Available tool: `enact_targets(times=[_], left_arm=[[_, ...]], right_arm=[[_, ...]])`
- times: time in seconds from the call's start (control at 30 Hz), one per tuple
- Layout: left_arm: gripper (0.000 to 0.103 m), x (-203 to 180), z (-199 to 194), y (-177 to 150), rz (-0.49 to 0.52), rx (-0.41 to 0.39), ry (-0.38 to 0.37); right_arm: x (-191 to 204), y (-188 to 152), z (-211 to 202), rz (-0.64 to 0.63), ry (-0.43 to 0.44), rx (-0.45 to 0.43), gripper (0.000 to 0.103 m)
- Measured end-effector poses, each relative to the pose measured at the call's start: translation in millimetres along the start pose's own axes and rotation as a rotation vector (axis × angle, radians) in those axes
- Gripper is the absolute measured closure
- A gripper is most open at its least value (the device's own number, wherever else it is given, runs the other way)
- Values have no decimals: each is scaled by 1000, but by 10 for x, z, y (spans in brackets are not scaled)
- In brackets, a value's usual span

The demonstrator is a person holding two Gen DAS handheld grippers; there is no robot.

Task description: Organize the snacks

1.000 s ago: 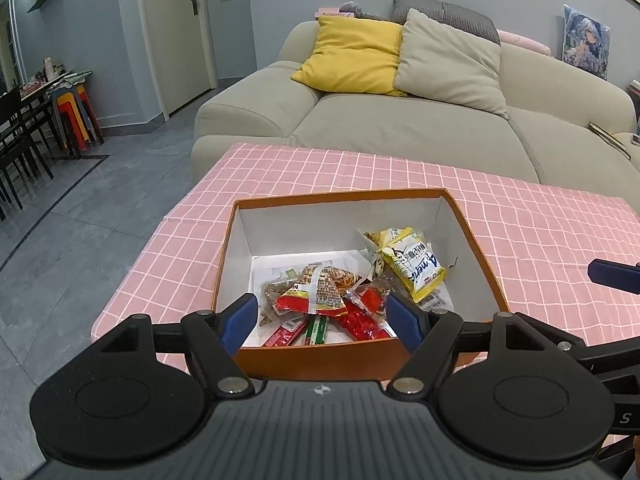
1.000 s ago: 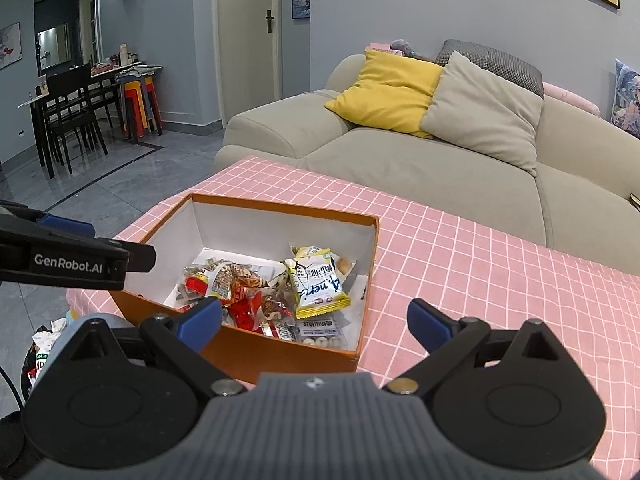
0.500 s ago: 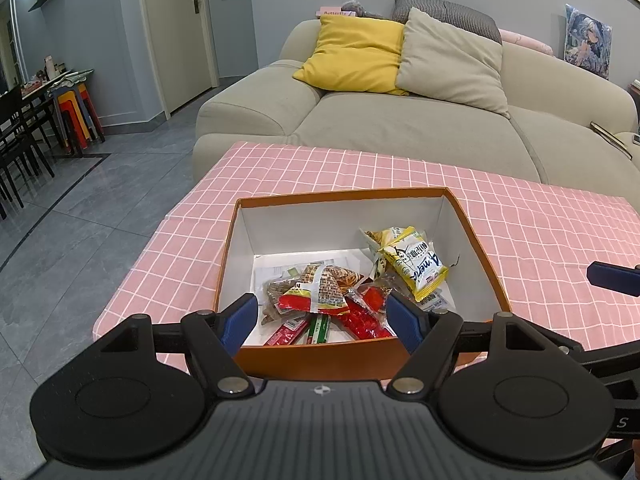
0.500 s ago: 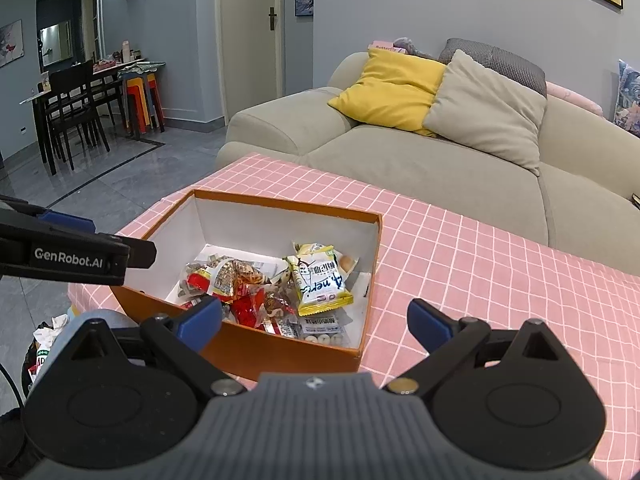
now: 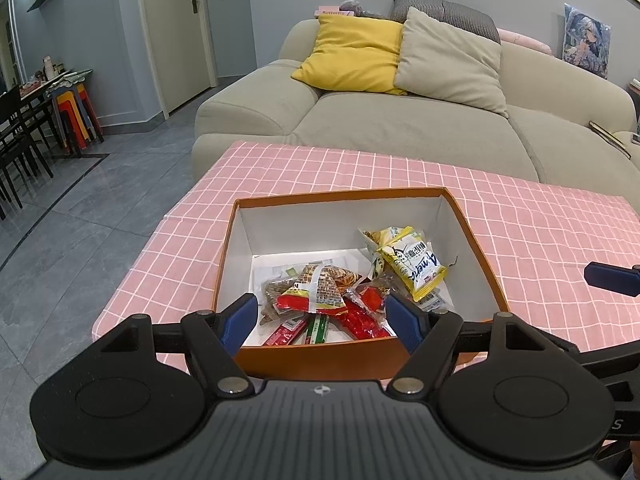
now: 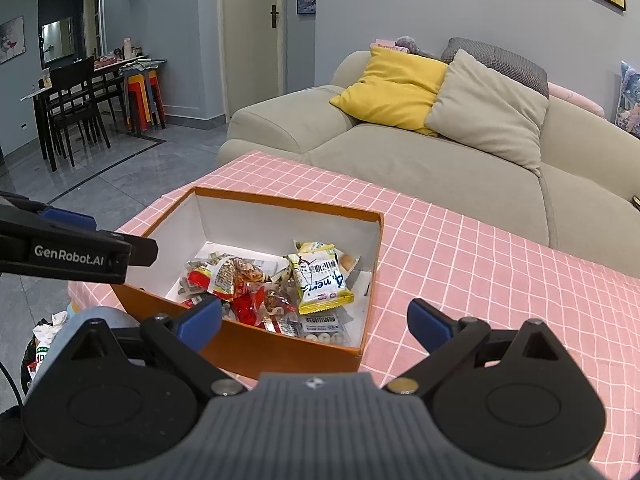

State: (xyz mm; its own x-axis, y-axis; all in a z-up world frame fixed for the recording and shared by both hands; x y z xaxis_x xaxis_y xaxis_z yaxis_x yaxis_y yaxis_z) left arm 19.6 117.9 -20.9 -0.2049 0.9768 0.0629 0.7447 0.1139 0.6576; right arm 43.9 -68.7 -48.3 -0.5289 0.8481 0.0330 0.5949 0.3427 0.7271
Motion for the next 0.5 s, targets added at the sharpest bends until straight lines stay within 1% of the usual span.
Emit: enact_targets(times=[0.5], left_arm=[[17,-30,-10,14,8,2,-5]], right_arm=[[-16,-11,21,12,-9,12,7]])
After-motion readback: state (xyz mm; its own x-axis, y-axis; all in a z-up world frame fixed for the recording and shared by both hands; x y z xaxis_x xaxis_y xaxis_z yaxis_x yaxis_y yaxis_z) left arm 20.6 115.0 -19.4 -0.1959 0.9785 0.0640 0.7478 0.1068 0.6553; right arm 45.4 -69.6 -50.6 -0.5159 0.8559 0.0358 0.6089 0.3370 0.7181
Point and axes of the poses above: each gripper's, at about its wrist camera, not at the fingertips, and z roughly the way its jaws point, x to its left, y to its top, the point moved 5 cm from there along z, roughly the way its jaws point, and after that the axes turned 4 degrees about x, right-handed, at the moved point
